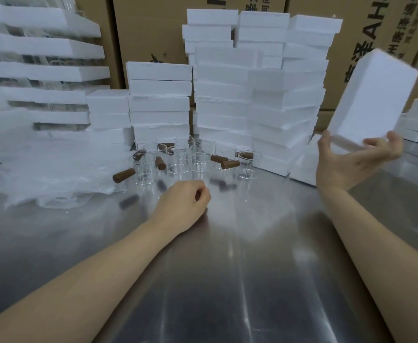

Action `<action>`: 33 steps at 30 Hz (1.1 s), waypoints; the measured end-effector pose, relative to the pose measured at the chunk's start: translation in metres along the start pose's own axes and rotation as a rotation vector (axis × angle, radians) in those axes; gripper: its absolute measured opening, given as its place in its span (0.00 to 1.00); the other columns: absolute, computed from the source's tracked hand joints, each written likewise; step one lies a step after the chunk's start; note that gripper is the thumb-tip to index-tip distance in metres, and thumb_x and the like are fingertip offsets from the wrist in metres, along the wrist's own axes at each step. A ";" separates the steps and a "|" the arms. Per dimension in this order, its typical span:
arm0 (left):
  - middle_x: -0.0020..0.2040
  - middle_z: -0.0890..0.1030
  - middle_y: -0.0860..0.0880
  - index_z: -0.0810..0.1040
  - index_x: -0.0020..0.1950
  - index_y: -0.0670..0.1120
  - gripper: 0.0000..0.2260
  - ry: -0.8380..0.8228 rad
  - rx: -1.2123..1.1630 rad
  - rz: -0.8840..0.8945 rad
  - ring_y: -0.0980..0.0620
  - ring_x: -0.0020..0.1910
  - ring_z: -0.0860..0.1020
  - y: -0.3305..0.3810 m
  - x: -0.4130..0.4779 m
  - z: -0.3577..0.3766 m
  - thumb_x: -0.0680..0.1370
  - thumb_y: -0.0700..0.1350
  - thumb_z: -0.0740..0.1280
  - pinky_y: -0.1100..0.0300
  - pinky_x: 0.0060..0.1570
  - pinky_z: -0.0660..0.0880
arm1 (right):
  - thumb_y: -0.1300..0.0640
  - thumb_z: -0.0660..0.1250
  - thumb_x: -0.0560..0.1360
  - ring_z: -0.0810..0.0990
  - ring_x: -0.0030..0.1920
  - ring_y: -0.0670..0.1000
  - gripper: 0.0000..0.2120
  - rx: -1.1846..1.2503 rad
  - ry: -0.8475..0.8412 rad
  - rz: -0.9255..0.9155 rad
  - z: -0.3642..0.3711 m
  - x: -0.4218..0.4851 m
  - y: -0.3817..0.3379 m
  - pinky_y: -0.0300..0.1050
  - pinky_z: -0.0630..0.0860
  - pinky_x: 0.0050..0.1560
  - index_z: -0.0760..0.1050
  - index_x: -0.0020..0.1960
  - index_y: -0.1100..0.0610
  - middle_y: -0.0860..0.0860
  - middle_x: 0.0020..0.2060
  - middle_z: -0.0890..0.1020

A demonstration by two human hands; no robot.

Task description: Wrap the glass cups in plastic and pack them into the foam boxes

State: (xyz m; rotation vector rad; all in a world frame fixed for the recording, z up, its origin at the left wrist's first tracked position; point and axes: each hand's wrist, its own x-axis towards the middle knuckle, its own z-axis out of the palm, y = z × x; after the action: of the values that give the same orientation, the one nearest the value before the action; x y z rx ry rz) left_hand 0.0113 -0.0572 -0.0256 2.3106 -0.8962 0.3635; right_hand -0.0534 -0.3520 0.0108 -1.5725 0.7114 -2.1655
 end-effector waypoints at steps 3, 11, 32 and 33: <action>0.40 0.78 0.57 0.76 0.49 0.49 0.07 0.054 -0.098 0.034 0.57 0.39 0.77 0.001 0.001 -0.002 0.80 0.47 0.59 0.56 0.41 0.74 | 0.50 0.75 0.65 0.67 0.49 0.38 0.37 0.207 0.004 -0.008 -0.010 -0.003 -0.028 0.44 0.71 0.55 0.61 0.59 0.73 0.64 0.61 0.64; 0.71 0.56 0.60 0.59 0.71 0.65 0.23 0.239 -0.548 0.105 0.63 0.70 0.62 0.015 -0.014 -0.012 0.76 0.67 0.54 0.70 0.63 0.65 | 0.39 0.64 0.68 0.79 0.45 0.45 0.24 0.969 -0.844 0.803 -0.045 -0.069 -0.153 0.50 0.75 0.55 0.65 0.56 0.52 0.45 0.44 0.78; 0.66 0.57 0.49 0.71 0.59 0.52 0.13 -0.089 0.009 -0.219 0.47 0.43 0.76 0.042 -0.025 -0.012 0.79 0.56 0.56 0.56 0.48 0.69 | 0.40 0.68 0.71 0.42 0.75 0.61 0.27 -0.523 -0.834 0.038 -0.023 -0.030 0.000 0.69 0.54 0.69 0.68 0.65 0.50 0.55 0.76 0.48; 0.66 0.57 0.49 0.72 0.58 0.51 0.14 -0.081 0.061 -0.215 0.47 0.43 0.75 0.042 -0.025 -0.013 0.79 0.56 0.55 0.56 0.46 0.67 | 0.40 0.69 0.71 0.43 0.76 0.61 0.26 -0.495 -0.802 0.054 -0.021 -0.031 0.000 0.67 0.59 0.68 0.69 0.62 0.53 0.55 0.76 0.48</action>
State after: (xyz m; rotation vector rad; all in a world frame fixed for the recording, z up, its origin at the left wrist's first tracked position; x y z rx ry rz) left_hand -0.0358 -0.0602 -0.0075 2.4641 -0.6739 0.2101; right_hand -0.0639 -0.3303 -0.0180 -2.3898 1.0092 -1.1601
